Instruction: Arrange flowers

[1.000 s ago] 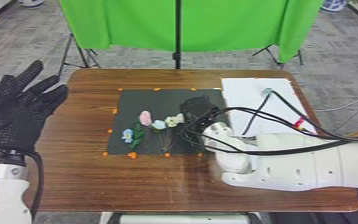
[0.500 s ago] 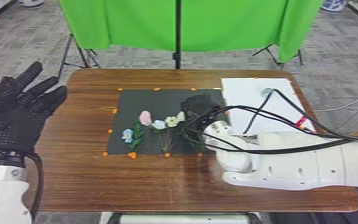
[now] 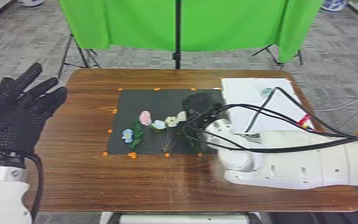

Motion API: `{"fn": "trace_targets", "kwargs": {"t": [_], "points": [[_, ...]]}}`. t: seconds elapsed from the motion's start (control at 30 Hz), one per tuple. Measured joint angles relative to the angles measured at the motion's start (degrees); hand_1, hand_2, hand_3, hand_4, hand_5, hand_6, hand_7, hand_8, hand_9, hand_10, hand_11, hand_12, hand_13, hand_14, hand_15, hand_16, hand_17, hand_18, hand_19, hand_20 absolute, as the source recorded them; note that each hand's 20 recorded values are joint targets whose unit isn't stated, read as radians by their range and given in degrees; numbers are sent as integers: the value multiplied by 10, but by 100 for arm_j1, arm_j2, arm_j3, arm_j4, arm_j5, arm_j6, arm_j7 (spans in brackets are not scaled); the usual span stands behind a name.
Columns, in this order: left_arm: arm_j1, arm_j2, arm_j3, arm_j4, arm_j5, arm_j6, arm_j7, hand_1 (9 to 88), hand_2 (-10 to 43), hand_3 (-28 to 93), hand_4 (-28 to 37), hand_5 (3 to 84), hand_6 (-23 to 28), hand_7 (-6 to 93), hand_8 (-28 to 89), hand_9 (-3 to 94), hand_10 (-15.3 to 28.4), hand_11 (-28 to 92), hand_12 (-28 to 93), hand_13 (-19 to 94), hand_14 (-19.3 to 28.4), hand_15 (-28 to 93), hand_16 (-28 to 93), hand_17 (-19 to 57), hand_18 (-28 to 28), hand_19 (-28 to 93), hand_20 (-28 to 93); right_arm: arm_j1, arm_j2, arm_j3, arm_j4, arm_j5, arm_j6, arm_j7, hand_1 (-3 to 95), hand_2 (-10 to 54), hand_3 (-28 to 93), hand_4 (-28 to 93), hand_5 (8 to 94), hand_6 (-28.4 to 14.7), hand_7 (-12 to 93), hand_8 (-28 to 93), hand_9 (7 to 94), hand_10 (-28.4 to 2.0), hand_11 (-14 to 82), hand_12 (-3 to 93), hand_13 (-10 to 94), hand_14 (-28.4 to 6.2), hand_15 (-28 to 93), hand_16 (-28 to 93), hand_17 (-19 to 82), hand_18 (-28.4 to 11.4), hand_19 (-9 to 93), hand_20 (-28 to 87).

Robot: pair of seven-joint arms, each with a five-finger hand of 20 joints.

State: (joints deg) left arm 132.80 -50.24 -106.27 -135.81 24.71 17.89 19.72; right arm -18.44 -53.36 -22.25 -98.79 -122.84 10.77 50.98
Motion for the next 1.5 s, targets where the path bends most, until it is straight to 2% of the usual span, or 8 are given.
{"fn": "trace_targets", "kwargs": {"t": [0.27,0.5,0.67,0.93,1.07,1.37,1.5], "points": [[52,-18,-11,-11,0,3,-5,198,86,764,-283,326,84,147,-98,306,199,261,105,241,279,539,-105,-64,279,693,-32,113,319,109,-117,-17,102,210,361,-95,763,-282,630,1,152,-124,804,-105,246,162,792,-52,619,168,438,-193,932,335],[46,-18,-1,-18,4,2,-5,199,87,763,-283,327,85,147,-98,306,198,260,105,241,278,539,-104,-64,279,692,-32,95,831,890,28,758,97,344,341,-95,759,-275,545,-22,131,-116,751,-136,210,149,779,-70,602,161,445,-194,932,307],[6,-12,66,-17,4,1,2,199,87,762,-283,326,85,148,-98,306,199,260,105,241,278,540,-104,-65,280,693,-32,65,1117,1325,399,1543,-17,480,327,-95,745,-265,505,-28,117,-109,794,-137,217,149,799,-73,591,156,463,-199,932,293],[-16,-5,82,-14,4,-1,3,199,87,763,-283,326,84,147,-98,307,199,261,105,240,278,539,-105,-64,280,692,-33,-222,1522,1913,819,2078,-769,616,327,-95,734,-273,437,-13,113,-108,770,-142,213,151,795,-74,584,162,460,-200,932,286],[-38,-1,85,-9,4,-2,1,198,86,764,-283,326,85,147,-98,306,199,261,106,240,278,539,-105,-65,280,693,-33,-424,1549,2106,1045,2189,-944,603,321,-95,737,-280,391,-4,111,-108,752,-146,214,151,787,-77,587,163,453,-200,932,272],[-183,50,182,21,2,-11,7,199,87,763,-283,326,85,147,-98,305,199,262,106,241,278,540,-105,-65,280,693,-34,-927,1116,2708,1732,2485,-1672,584,310,-95,738,-281,282,9,102,-105,741,-153,218,147,782,-77,594,158,451,-204,932,270],[-176,70,182,19,-5,-10,80,199,86,764,-283,326,85,147,-98,306,199,261,105,241,278,540,-104,-65,281,693,-33,-990,901,2847,1920,2579,-1905,533,309,-95,735,-281,273,15,107,-104,736,-155,218,146,780,-78,594,156,450,-204,932,269]]}}
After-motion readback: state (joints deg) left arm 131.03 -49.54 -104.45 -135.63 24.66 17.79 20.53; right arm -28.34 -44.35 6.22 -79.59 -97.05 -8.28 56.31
